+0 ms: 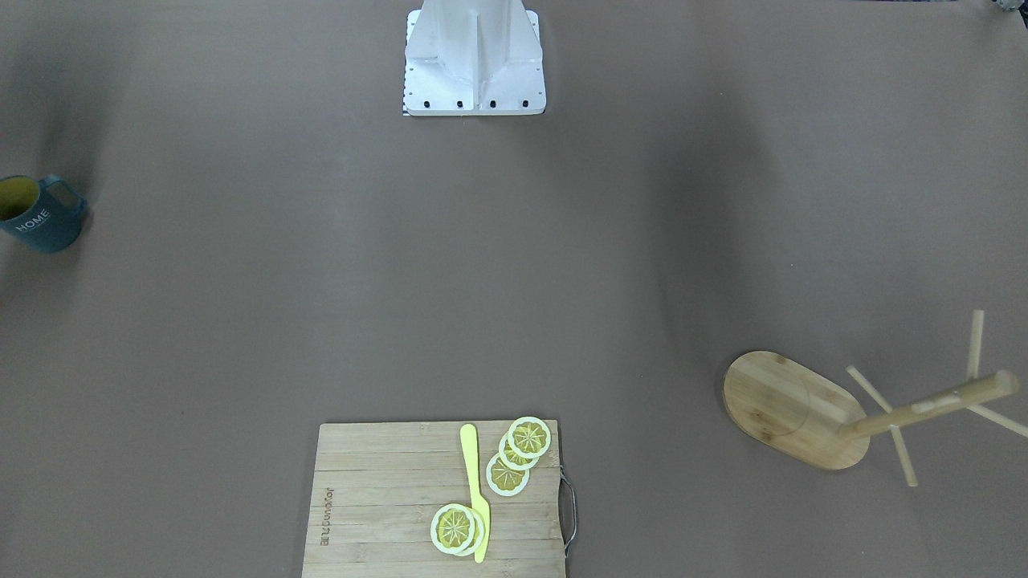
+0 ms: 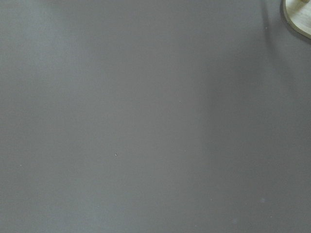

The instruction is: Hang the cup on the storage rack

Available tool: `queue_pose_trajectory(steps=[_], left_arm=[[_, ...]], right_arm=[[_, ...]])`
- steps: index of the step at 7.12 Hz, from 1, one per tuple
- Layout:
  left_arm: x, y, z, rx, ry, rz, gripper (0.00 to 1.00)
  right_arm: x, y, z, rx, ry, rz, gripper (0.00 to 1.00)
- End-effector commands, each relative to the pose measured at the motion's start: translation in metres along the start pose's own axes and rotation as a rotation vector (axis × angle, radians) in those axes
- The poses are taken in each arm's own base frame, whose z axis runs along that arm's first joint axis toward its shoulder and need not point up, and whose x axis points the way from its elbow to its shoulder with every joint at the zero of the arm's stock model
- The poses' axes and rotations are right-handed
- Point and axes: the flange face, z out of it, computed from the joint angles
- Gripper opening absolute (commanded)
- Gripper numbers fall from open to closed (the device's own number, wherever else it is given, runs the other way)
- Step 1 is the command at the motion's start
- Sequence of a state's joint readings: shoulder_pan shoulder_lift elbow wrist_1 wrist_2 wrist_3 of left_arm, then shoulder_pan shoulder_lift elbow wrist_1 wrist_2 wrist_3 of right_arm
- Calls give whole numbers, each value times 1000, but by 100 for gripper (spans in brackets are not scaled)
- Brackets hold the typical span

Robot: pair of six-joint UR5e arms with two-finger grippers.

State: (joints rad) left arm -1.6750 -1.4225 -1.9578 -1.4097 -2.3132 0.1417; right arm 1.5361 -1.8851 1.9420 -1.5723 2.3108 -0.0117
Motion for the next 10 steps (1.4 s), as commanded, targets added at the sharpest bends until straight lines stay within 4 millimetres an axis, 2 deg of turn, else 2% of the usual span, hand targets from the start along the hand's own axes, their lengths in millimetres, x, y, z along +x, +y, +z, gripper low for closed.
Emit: queue_pose_trajectory(steps=[1, 3, 4, 6, 7, 8, 10], left_arm=[[1, -7, -2, 55, -5, 47, 99], [-6, -18, 4, 142, -18, 125, 99], [-14, -21, 12, 175, -20, 146, 99], [-13, -20, 11, 193, -22, 158, 99], [-15, -22, 13, 200, -23, 163, 99], [-12, -23, 10, 209, -24, 167, 99], [-15, -18, 14, 250, -29, 204, 99]], right_arm=[[-10, -10, -11, 29, 1, -19, 100], [-31, -45, -36, 93, 9, -76, 100], [-33, -52, -37, 99, 3, -83, 100], [-36, -40, -32, 83, -71, -85, 100], [-43, -45, -32, 98, -67, -150, 100], [-53, -48, -19, 101, -70, -181, 100], [-90, -54, 20, 39, -14, -209, 100]])
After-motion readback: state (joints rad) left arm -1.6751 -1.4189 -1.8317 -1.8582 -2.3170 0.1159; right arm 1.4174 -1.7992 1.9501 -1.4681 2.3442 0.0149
